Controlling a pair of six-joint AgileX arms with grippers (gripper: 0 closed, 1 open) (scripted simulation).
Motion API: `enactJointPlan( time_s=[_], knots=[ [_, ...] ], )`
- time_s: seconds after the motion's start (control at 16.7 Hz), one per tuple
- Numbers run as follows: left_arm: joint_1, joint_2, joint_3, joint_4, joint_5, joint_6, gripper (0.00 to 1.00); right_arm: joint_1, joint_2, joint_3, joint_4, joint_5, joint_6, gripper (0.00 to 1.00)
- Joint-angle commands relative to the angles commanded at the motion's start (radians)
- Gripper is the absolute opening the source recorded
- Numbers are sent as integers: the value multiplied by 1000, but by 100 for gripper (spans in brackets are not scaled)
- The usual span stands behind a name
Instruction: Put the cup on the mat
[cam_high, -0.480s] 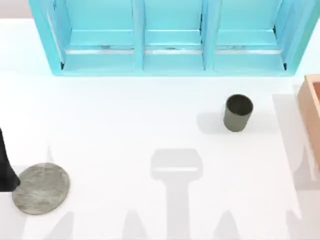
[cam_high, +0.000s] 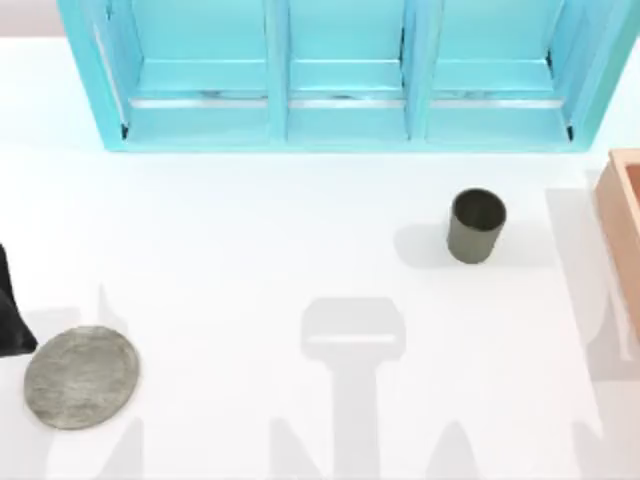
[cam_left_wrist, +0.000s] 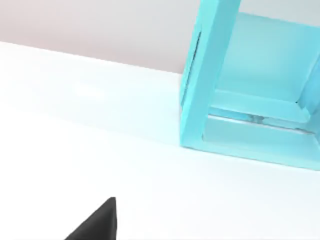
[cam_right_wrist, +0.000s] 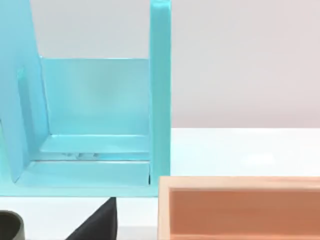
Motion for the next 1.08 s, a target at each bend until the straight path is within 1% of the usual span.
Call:
enactJointPlan(
  time_s=[0.24, 0.36, 0.54, 0.84, 1.08],
  knots=[
    [-36, 329, 283, -204, -6, -279, 100, 0, 0, 0, 0, 0, 0, 100],
    [-63, 534, 469, -311, -1, -454, 100, 0, 0, 0, 0, 0, 0, 100],
    [-114, 872, 793, -459, 21, -748, 100, 0, 0, 0, 0, 0, 0, 100],
    [-237, 1427, 1382, -665, 98, -1243, 100, 0, 0, 0, 0, 0, 0, 100],
    [-372, 1780, 1817, -823, 177, -1579, 100, 0, 0, 0, 0, 0, 0, 100]
  ],
)
